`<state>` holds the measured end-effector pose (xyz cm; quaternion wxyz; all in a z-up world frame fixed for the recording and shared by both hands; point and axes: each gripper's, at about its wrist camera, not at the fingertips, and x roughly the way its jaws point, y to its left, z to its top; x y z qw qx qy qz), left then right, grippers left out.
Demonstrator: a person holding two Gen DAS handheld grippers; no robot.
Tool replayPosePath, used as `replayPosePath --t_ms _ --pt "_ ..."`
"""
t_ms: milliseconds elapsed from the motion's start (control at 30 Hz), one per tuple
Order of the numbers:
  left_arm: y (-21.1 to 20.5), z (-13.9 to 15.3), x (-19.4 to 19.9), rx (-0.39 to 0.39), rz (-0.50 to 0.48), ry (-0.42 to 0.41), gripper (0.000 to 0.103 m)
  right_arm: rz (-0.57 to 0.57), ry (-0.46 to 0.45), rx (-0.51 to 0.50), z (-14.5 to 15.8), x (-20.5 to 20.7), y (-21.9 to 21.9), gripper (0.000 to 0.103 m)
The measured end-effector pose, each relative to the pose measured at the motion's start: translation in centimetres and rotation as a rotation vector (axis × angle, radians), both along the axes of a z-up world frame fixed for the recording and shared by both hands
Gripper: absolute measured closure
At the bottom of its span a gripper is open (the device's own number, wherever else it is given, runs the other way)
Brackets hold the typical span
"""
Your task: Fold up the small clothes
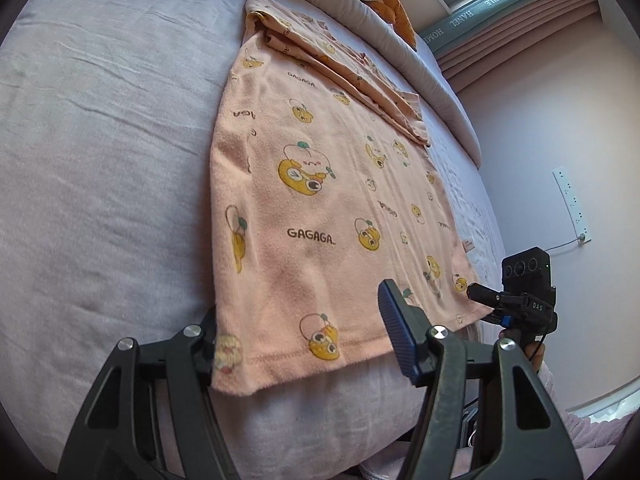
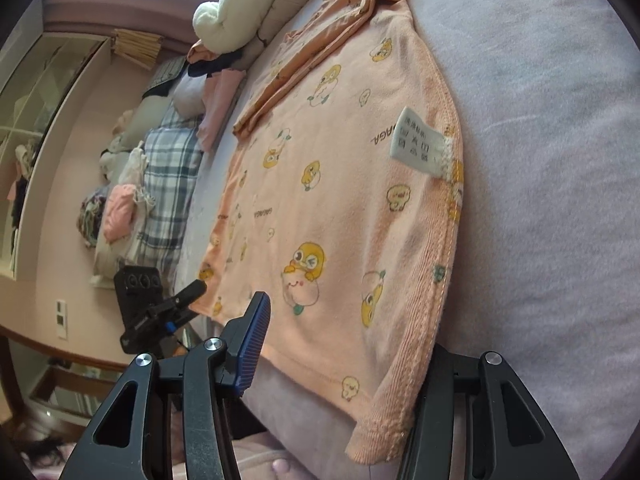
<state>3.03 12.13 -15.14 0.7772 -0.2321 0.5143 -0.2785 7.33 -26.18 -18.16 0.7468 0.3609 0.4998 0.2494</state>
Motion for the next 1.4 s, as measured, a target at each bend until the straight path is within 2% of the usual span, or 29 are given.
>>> replayPosePath --t_ms 100,200,400,500,667,967,1033,1167,1267,1400 --pt "0.1 -0.2 -0.2 -0.023 0.008 0.007 0.040 0.017 0.009 0.022 -0.2 -0.6 0.3 0.053" --pt "0.6 -0.5 0.2 -0.053 0.024 0.031 0.045 0.012 0.011 0.031 -0.4 -0.6 0.4 0.053" --pt "1.5 -1.1 1.2 -0.103 0.076 0.076 0.060 -0.033 0.028 0.108 -1.0 0.4 -0.2 0.054" --pt "1.8 -1.2 1.0 -0.092 0.104 0.084 0.074 -0.037 0.016 0.092 -0.7 0.4 0.1 0.054" --pt "2.3 -1.5 0.6 -0.082 0.125 0.098 0.090 -0.050 0.006 0.066 -0.8 -0.2 0.1 0.068" --pt "2.0 -1.2 0.7 -0.047 0.128 0.105 0.096 -0.078 -0.008 0.078 -1.1 -1.3 -0.4 0.087" --pt "1.9 -1.0 0.8 -0.061 0.125 0.102 0.097 -0.089 -0.014 0.073 -1.0 -1.4 -0.5 0.090" --pt "1.8 0.0 0.8 -0.149 0.116 0.068 0.098 -0.093 -0.072 0.103 0.1 -1.3 -0.3 0.091" --pt "1.5 0.9 0.9 -0.168 0.104 0.038 0.098 -0.089 -0.128 0.129 1.2 -1.2 -0.1 0.091" --pt "1.0 2.1 1.0 -0.182 0.088 0.000 0.098 -0.093 -0.160 0.145 1.8 -0.8 0.0 0.091"
